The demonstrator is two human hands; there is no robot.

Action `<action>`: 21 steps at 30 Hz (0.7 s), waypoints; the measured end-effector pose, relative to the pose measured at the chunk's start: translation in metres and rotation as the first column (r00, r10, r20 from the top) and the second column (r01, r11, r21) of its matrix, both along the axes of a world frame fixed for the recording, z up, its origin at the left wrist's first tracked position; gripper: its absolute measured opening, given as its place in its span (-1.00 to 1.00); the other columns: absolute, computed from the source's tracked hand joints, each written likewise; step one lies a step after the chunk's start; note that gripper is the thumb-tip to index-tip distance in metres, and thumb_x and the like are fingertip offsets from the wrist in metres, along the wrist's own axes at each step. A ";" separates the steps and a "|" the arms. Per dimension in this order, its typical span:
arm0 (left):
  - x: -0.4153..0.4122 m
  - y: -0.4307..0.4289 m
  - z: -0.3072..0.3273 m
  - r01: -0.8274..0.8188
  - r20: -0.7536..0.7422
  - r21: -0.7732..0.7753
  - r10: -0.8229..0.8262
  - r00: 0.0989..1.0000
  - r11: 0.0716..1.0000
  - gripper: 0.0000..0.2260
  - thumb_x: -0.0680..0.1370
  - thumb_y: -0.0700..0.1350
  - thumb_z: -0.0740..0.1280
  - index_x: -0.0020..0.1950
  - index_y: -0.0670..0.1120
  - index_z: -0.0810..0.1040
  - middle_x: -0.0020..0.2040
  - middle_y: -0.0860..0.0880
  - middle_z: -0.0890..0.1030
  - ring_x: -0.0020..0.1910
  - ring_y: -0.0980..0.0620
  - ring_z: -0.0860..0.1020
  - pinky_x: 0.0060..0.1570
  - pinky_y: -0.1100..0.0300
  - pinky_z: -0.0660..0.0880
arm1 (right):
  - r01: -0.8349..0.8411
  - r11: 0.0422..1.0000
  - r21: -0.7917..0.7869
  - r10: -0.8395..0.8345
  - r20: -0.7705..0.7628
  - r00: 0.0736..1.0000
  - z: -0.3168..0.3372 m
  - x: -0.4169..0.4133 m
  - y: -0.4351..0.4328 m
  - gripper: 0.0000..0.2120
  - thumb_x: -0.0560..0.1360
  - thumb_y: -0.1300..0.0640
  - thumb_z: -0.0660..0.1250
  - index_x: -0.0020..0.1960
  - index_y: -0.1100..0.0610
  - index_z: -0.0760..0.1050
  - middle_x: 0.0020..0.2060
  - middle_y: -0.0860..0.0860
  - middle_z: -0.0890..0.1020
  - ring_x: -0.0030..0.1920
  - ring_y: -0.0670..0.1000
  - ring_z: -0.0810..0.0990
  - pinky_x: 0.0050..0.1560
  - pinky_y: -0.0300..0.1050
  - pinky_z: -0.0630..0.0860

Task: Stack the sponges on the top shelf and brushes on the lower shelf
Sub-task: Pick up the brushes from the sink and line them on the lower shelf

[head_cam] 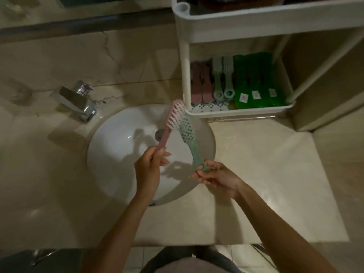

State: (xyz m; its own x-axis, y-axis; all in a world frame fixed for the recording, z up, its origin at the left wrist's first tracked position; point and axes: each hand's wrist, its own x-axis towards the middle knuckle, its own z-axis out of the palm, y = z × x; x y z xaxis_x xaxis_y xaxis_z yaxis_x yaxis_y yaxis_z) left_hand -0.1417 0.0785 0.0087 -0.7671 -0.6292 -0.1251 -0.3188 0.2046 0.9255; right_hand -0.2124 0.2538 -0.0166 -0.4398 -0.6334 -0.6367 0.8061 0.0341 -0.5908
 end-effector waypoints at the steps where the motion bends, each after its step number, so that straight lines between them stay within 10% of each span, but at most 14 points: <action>1: -0.004 0.008 0.002 0.031 -0.033 0.012 -0.031 0.999 0.999 -0.83 0.54 -0.10 0.23 -0.21 0.05 0.54 -0.34 0.22 0.65 -0.42 0.23 0.56 -0.31 0.38 0.51 | 0.042 0.999 -0.004 -0.042 -0.005 0.999 0.002 -0.001 0.008 -0.81 0.48 0.44 0.22 -0.21 0.20 0.40 -0.38 0.08 0.69 -0.51 -0.15 0.56 -0.49 -0.40 0.46; 13: -0.082 0.087 0.029 -0.011 -0.059 0.193 0.023 0.998 0.981 -0.73 0.65 -0.14 0.02 -0.23 -0.01 0.33 -0.47 -0.05 0.43 -0.63 0.16 0.37 -0.55 0.25 0.35 | 0.374 0.923 0.087 -0.350 -0.210 0.913 0.039 -0.063 0.022 -0.86 0.49 0.36 0.25 -0.17 0.15 0.42 -0.45 0.02 0.67 -0.60 -0.15 0.41 -0.53 -0.38 0.32; 21: -0.110 0.091 0.037 -0.011 -0.063 0.189 0.024 0.998 0.982 -0.77 0.64 -0.13 0.04 -0.21 0.06 0.27 -0.37 0.00 0.37 -0.44 0.01 0.32 -0.35 0.06 0.28 | 0.407 0.889 0.209 -0.362 -0.225 0.905 0.072 -0.119 -0.027 -0.83 0.49 0.35 0.23 -0.25 0.18 0.45 -0.56 -0.03 0.61 -0.53 -0.09 0.38 -0.66 -0.41 0.28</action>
